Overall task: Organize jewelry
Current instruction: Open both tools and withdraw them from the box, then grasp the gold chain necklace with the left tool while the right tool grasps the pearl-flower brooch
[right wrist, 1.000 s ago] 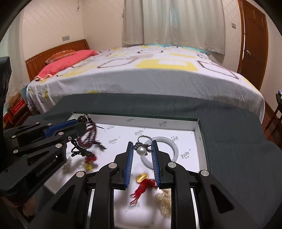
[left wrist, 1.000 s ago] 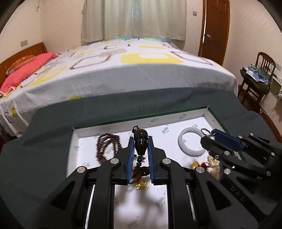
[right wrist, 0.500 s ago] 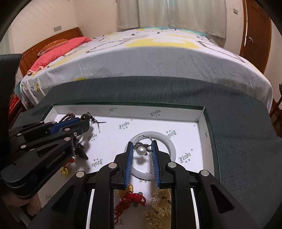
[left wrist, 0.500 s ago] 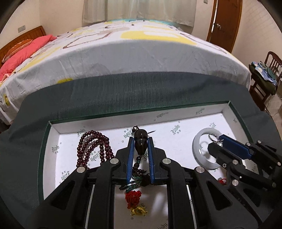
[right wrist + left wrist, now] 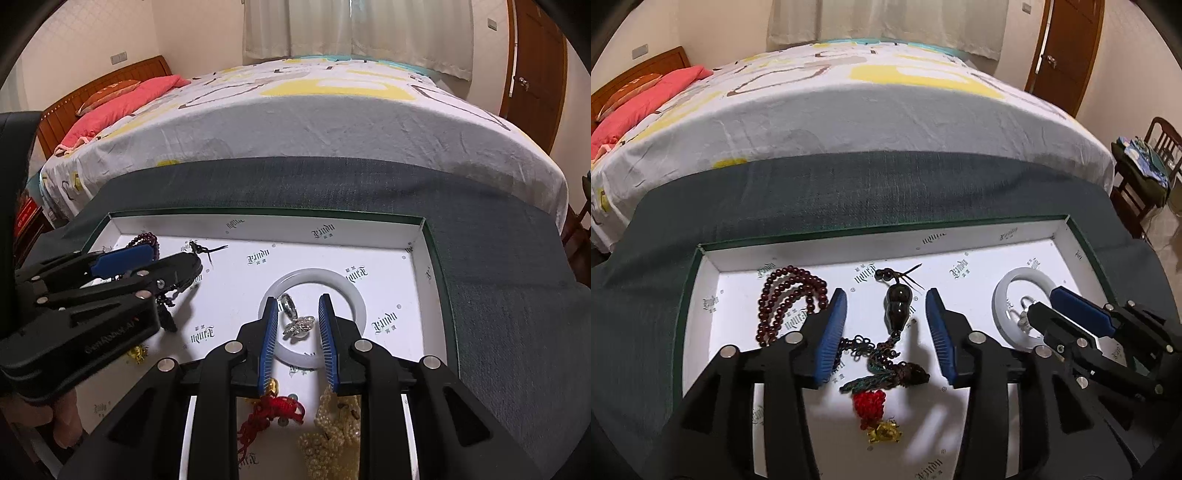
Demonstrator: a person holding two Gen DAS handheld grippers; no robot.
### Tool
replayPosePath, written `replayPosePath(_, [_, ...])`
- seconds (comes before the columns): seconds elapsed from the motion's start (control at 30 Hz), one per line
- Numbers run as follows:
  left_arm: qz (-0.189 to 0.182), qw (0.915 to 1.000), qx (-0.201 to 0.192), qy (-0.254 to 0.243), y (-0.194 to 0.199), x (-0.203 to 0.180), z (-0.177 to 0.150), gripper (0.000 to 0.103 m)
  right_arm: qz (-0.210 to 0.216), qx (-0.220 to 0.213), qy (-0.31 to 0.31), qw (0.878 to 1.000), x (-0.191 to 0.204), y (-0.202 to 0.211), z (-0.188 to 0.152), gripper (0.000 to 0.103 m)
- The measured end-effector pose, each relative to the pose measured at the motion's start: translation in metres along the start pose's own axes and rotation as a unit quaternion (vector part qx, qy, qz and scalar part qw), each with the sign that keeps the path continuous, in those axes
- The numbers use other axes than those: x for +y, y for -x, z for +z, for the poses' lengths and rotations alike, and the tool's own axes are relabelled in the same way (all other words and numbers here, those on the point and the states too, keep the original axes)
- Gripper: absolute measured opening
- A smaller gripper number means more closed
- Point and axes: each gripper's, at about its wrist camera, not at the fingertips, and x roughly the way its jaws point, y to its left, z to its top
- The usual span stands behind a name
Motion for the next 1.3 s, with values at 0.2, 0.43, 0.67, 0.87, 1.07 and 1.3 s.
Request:
replayPosePath(0.2, [-0.003, 0.9995, -0.032, 0.002, 0.026, 0.001, 0.001, 0.059, 0.004, -0.013, -0.005, 1.000, 0.000, 0.016, -0.004, 0.024])
replayPosePath(0.43, [-0.006, 0.9985, -0.053, 0.009, 0.061, 0.004, -0.011, 0.063, 0.009, -0.034, -0.008, 0.999, 0.004, 0.043, -0.011, 0.024])
replayPosePath(0.67, [0.000, 0.9982, -0.058, 0.015, 0.086, 0.005, -0.034, 0.069, 0.005, -0.048, -0.008, 0.999, 0.010, 0.069, -0.030, 0.044])
replayPosePath(0.87, [0.016, 0.9978, -0.064, 0.000, 0.105, -0.003, -0.058, 0.074, 0.006, -0.045, -0.010, 0.999, 0.014, 0.083, -0.052, 0.044])
replayPosePath(1.07, [0.032, 0.9971, -0.069, -0.007, 0.122, -0.008, -0.080, 0.078, 0.003, -0.043, -0.008, 0.999, 0.015, 0.099, -0.074, 0.048])
replayPosePath(1.3, [0.045, 0.9970, -0.063, -0.003, 0.137, -0.009, -0.106, 0.078, -0.004, -0.043, -0.010, 0.999, 0.012, 0.118, -0.098, 0.049])
